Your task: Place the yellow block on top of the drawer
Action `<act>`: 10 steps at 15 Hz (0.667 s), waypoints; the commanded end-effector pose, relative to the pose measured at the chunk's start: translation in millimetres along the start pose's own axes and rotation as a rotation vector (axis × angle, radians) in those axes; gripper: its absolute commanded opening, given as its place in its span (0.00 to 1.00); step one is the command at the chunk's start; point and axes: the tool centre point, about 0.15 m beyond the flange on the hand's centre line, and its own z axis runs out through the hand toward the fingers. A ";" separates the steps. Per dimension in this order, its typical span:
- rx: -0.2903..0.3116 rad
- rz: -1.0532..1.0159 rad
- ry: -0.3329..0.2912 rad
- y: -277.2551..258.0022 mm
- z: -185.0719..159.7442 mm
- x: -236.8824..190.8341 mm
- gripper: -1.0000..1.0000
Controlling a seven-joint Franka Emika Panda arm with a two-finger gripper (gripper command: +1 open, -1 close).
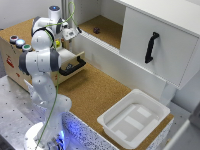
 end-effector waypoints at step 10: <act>-0.001 -0.080 -0.041 -1.0 -2.5 62.0 0.00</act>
